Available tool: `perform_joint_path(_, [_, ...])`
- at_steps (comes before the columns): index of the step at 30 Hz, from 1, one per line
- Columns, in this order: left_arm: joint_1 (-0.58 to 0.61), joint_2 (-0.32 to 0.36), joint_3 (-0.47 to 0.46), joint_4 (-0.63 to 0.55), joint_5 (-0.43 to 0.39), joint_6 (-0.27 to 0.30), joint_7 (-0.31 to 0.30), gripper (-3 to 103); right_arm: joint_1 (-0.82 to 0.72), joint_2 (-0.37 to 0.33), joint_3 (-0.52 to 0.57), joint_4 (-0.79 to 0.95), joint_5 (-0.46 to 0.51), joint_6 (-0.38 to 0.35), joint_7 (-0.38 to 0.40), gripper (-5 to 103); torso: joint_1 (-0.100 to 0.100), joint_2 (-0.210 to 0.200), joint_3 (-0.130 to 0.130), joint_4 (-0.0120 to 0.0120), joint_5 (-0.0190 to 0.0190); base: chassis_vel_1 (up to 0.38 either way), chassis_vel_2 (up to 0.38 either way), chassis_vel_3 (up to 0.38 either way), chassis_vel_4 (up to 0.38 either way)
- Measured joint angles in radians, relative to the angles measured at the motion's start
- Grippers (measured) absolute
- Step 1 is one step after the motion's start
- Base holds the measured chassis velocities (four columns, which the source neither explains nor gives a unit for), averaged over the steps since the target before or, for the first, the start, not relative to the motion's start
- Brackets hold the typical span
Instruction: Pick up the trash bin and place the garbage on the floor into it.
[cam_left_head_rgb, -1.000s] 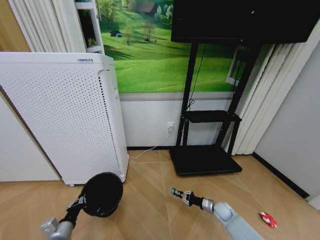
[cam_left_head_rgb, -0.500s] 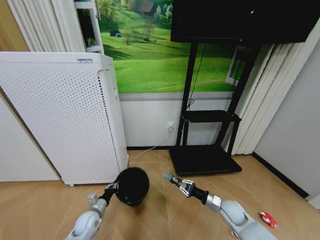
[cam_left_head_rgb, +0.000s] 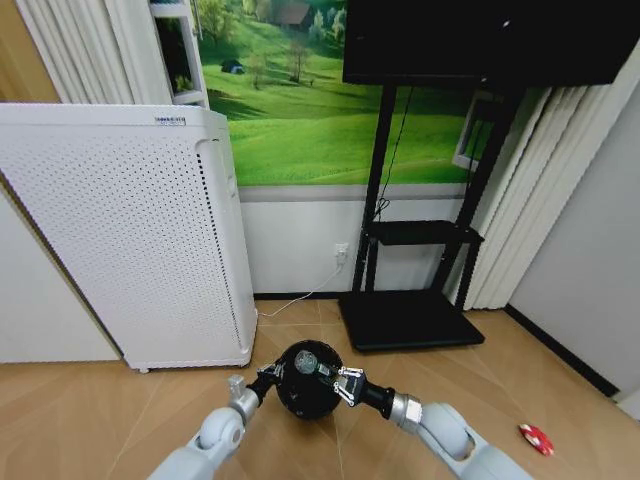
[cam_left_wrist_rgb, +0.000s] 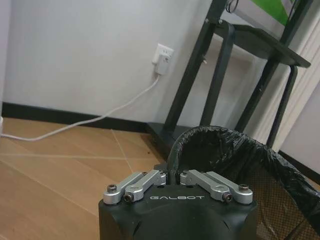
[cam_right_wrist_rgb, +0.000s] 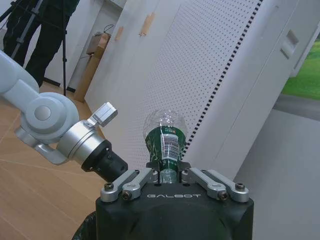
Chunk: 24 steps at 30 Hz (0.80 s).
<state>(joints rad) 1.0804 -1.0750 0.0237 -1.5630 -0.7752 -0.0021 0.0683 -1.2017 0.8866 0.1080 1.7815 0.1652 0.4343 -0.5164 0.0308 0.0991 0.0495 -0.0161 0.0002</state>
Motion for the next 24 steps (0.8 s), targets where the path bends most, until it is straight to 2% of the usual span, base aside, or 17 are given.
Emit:
perform_joint_path(7, [0.012, -0.01, 0.013, 0.001, 0.049, -0.004, 0.016, 7, 0.007, 0.007, -0.052, -0.002, -0.003, -0.004, 0.014, 16, 0.0, 0.0, 0.0, 0.0, -0.0003, 0.0, 0.0, 0.0, 0.0])
perform_joint_path(17, [0.068, 0.002, 0.006, -0.071, 0.106, -0.004, 0.035, 7, 0.039, 0.035, -0.089, -0.074, -0.002, -0.005, 0.062, 14, 0.0, 0.0, 0.0, 0.0, -0.0002, 0.0, 0.0, 0.0, 0.0])
perform_joint_path(19, [0.088, 0.004, -0.008, -0.086, 0.114, -0.003, 0.038, 7, 0.041, 0.043, -0.089, -0.093, -0.002, -0.006, 0.076, 21, 0.0, 0.0, 0.0, 0.0, -0.0002, 0.0, 0.0, 0.0, 0.0])
perform_joint_path(20, [0.088, 0.004, -0.008, -0.086, 0.114, -0.003, 0.038, 7, 0.041, 0.043, -0.089, -0.093, -0.002, -0.006, 0.076, 21, 0.0, 0.0, 0.0, 0.0, -0.0002, 0.0, 0.0, 0.0, 0.0])
perform_joint_path(22, [0.097, 0.003, -0.018, -0.094, 0.115, -0.003, 0.038, 7, 0.041, 0.044, -0.086, -0.101, -0.003, -0.007, 0.077, 32, 0.0, 0.0, 0.0, 0.0, -0.0002, 0.0, 0.0, 0.0, 0.0])
perform_joint_path(23, [0.097, 0.003, -0.018, -0.094, 0.115, -0.003, 0.038, 7, 0.041, 0.044, -0.086, -0.101, -0.003, -0.007, 0.077, 32, 0.0, 0.0, 0.0, 0.0, -0.0002, 0.0, 0.0, 0.0, 0.0])
perform_joint_path(24, [0.102, 0.003, -0.023, -0.098, 0.114, -0.003, 0.038, 7, 0.04, 0.044, -0.084, -0.102, -0.004, -0.007, 0.077, 37, 0.0, 0.0, 0.0, 0.0, -0.0003, 0.0, 0.0, 0.0, 0.0])
